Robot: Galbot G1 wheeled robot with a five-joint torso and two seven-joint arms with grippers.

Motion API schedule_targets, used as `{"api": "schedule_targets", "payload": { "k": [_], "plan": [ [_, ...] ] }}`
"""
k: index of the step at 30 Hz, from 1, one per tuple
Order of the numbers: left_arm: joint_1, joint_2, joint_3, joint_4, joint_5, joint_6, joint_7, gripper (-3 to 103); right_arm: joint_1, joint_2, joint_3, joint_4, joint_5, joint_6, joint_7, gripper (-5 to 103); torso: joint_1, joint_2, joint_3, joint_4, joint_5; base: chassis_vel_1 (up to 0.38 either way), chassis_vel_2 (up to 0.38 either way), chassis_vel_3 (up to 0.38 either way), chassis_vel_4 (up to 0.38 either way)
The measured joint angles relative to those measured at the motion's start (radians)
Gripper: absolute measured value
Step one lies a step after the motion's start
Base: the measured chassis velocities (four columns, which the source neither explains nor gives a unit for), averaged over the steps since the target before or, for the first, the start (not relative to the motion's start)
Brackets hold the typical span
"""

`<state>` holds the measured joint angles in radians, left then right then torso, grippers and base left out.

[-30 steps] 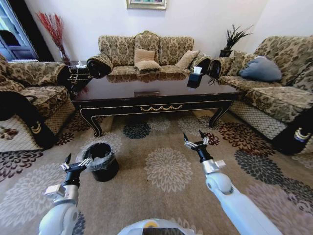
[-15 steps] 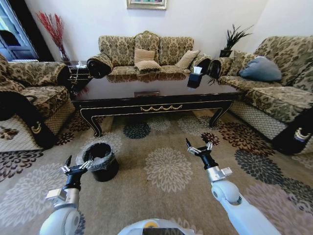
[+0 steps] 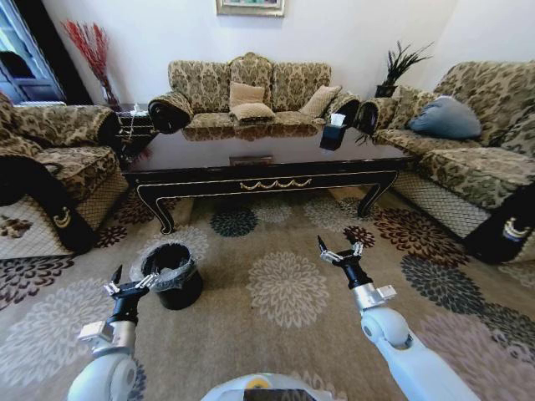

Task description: Move to the front of the table and pick up the trash from the floor, then place it into the trash bin.

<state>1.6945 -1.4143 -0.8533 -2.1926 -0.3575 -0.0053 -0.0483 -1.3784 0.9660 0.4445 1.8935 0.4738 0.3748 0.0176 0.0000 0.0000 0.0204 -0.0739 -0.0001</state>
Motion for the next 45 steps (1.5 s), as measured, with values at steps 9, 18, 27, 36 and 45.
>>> {"api": "schedule_targets", "payload": {
  "k": [9, 18, 27, 36, 45],
  "plan": [
    [0.0, 0.0, 0.0, 0.0, -0.001, 0.0, -0.001, 100, 0.001, 0.0, -0.001, -0.001, 0.0, -0.001, 0.001, 100, 0.0, 0.0, 0.0, -0.0001, 0.0002, 0.153, -0.159, -0.165, 0.155],
    [0.0, 0.001, 0.0, 0.001, -0.001, 0.001, -0.001, 100, 0.001, 0.0, -0.001, -0.001, 0.0, -0.001, 0.002, 100, 0.0, 0.0, 0.0, -0.0002, 0.0004, 0.286, -0.293, -0.273, 0.279],
    [0.0, 0.001, 0.0, 0.001, -0.001, 0.002, -0.001, 100, 0.001, 0.0, -0.001, -0.002, 0.0, -0.001, 0.002, 100, 0.0, 0.0, 0.0, -0.0001, -0.0002, 0.354, -0.349, -0.356, 0.344],
    [0.0, 0.001, 0.0, 0.001, -0.001, 0.002, -0.001, 100, 0.002, 0.0, -0.002, -0.002, 0.0, -0.001, 0.002, 100, 0.0, 0.0, 0.0, 0.0001, 0.0002, 0.365, -0.346, -0.356, 0.347],
    [0.0, 0.001, 0.0, 0.001, -0.001, 0.002, -0.001, 100, 0.002, 0.0, -0.002, -0.002, 0.0, -0.001, 0.002, 100, 0.0, 0.0, 0.0, 0.0, 0.0003, 0.342, -0.351, -0.351, 0.352]
  ]
}}
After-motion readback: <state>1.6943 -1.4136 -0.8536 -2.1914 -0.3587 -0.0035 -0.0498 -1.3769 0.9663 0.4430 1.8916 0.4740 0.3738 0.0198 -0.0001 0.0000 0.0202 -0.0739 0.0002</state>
